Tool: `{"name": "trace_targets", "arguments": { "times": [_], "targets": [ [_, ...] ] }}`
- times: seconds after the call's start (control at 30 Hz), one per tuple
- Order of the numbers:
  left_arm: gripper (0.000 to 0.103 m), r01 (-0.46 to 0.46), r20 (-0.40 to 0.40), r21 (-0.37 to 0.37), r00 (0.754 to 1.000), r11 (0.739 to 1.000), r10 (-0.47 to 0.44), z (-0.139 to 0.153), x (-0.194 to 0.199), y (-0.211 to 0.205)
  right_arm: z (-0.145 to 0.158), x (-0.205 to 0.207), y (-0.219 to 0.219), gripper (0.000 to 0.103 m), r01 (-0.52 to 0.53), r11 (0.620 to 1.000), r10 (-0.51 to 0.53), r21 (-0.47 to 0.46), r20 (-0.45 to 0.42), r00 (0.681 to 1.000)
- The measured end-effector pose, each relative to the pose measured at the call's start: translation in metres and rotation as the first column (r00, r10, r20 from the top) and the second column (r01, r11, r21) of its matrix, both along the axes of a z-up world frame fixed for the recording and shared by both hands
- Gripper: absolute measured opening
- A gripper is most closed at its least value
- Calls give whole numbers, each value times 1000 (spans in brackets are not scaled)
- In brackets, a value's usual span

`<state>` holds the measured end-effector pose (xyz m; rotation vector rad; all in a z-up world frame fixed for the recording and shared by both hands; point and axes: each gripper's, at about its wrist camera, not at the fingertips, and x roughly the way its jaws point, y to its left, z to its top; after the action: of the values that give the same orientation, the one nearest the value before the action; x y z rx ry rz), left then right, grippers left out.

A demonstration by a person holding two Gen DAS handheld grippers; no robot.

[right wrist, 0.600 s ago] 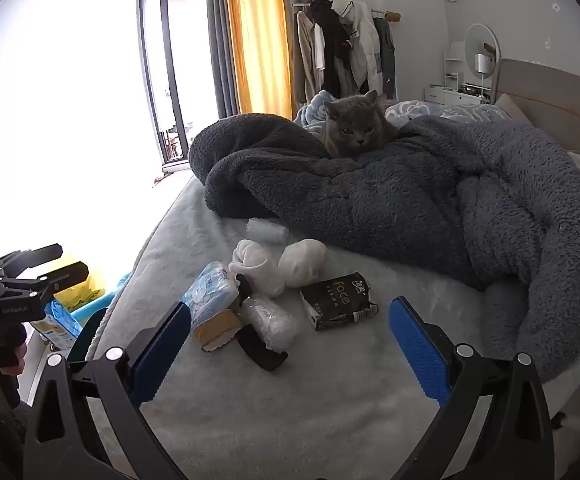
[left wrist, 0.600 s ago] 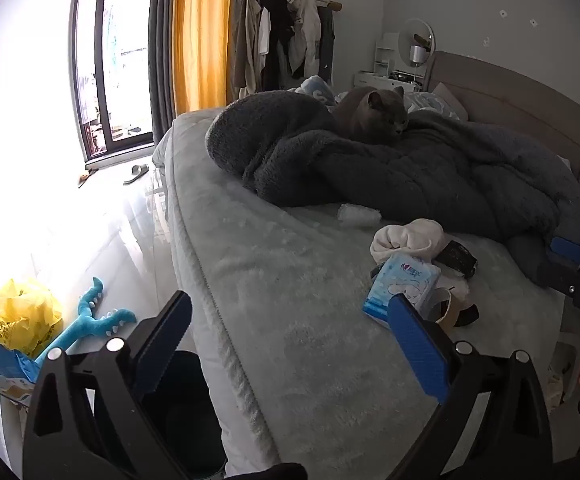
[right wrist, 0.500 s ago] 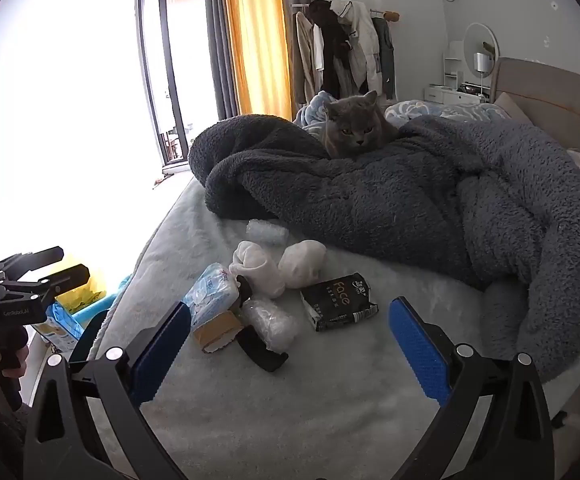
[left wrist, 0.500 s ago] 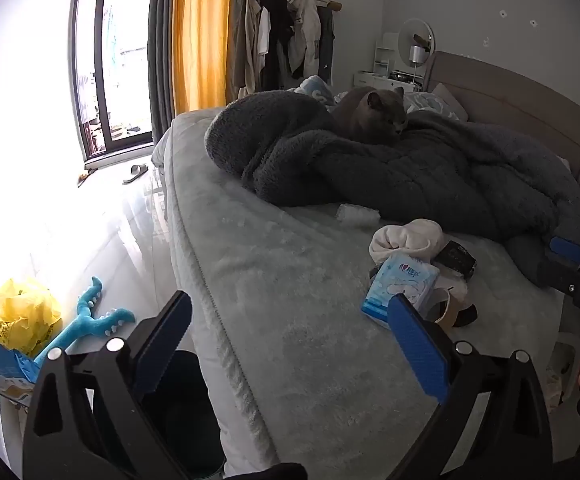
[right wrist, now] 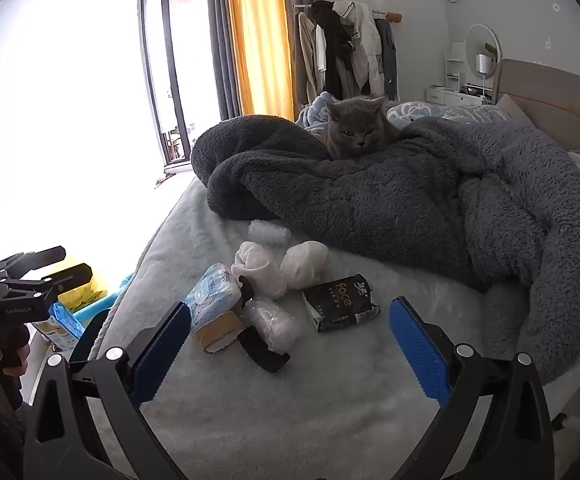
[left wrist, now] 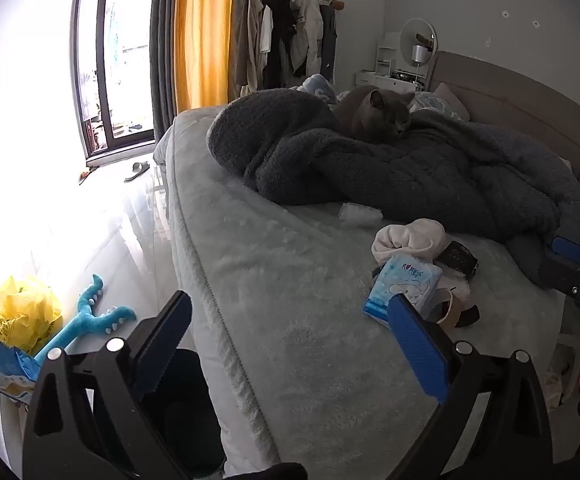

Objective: Collect trash

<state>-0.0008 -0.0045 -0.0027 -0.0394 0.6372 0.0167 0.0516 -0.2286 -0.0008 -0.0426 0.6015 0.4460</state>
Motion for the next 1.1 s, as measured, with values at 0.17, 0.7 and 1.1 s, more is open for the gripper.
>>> {"name": "trace_targets", "arguments": {
  "times": [0.17, 0.7, 1.1],
  "targets": [
    [100, 1, -6, -2, 1000, 1000, -2, -2, 4, 3, -2, 0, 2, 100, -1, 1000, 1, 0, 1, 1000],
    [100, 1, -8, -1, 1000, 1000, -1, -2, 4, 3, -3, 0, 1, 100, -1, 1000, 1, 2, -3, 1000],
    [100, 2, -9, -2, 1000, 1000, -2, -2, 4, 3, -4, 0, 2, 100, -1, 1000, 1, 1, -4, 1000]
  ]
}}
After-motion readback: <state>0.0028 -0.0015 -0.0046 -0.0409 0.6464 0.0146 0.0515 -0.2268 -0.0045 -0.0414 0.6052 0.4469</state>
